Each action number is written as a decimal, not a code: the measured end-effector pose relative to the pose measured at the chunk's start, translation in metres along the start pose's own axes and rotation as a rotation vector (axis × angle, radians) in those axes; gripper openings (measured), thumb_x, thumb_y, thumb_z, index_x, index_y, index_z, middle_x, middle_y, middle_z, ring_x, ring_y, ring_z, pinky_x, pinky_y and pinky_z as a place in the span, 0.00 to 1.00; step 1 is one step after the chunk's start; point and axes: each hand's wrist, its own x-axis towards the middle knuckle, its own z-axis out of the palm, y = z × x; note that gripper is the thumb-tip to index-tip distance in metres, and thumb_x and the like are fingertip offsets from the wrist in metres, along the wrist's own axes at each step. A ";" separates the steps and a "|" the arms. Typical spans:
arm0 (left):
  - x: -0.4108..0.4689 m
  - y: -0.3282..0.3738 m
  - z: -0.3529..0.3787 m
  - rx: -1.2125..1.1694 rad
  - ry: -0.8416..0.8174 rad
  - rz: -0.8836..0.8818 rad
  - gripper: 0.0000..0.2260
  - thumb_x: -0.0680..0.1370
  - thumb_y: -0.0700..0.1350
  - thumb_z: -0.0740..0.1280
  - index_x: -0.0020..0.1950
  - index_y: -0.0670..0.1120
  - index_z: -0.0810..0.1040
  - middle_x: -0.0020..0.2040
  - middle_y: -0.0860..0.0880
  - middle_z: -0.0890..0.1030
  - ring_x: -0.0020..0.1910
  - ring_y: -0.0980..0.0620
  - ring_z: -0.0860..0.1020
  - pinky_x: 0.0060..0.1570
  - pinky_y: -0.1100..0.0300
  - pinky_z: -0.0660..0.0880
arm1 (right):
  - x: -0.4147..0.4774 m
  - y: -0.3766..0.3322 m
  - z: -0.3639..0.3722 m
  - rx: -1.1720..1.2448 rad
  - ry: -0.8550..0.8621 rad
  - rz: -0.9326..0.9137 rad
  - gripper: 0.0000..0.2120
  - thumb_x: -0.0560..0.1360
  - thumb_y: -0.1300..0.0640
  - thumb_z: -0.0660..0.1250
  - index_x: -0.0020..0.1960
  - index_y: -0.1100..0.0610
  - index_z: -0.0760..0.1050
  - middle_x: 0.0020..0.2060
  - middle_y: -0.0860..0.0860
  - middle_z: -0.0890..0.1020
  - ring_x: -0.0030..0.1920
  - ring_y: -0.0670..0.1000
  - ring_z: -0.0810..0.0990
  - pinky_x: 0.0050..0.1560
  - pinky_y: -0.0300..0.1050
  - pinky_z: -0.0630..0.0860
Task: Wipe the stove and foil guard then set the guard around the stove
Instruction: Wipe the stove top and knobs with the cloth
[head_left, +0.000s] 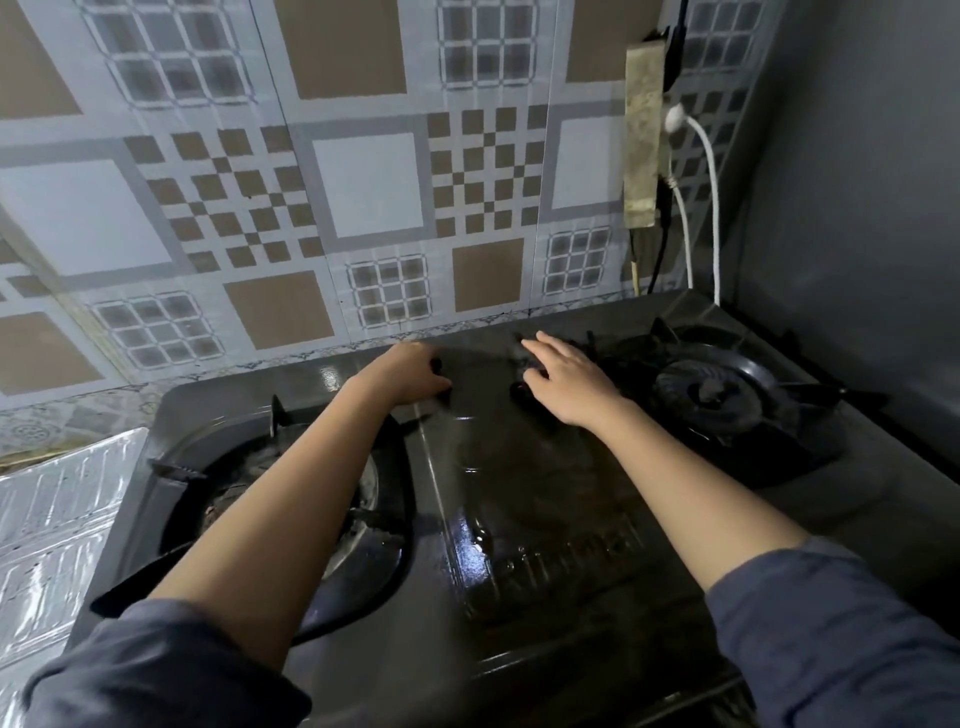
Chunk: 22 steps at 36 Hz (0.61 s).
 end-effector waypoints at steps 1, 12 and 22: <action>-0.001 0.004 0.001 -0.007 -0.004 0.004 0.17 0.77 0.48 0.65 0.62 0.40 0.74 0.60 0.41 0.77 0.58 0.43 0.75 0.55 0.53 0.71 | -0.001 -0.001 0.000 0.000 0.000 0.006 0.24 0.80 0.46 0.49 0.75 0.47 0.53 0.76 0.45 0.52 0.76 0.51 0.51 0.73 0.52 0.53; -0.031 0.016 0.017 0.041 0.012 0.069 0.17 0.77 0.49 0.62 0.61 0.40 0.75 0.61 0.41 0.74 0.62 0.43 0.71 0.61 0.53 0.69 | -0.013 0.002 0.004 0.010 -0.001 0.004 0.24 0.80 0.47 0.49 0.76 0.49 0.52 0.77 0.47 0.51 0.76 0.53 0.50 0.75 0.54 0.52; -0.070 0.015 0.026 0.070 0.044 0.123 0.18 0.79 0.49 0.61 0.65 0.41 0.72 0.65 0.43 0.72 0.64 0.44 0.70 0.64 0.53 0.67 | -0.026 0.004 0.012 -0.024 0.050 -0.030 0.24 0.80 0.48 0.49 0.75 0.49 0.54 0.76 0.48 0.53 0.75 0.54 0.52 0.74 0.53 0.53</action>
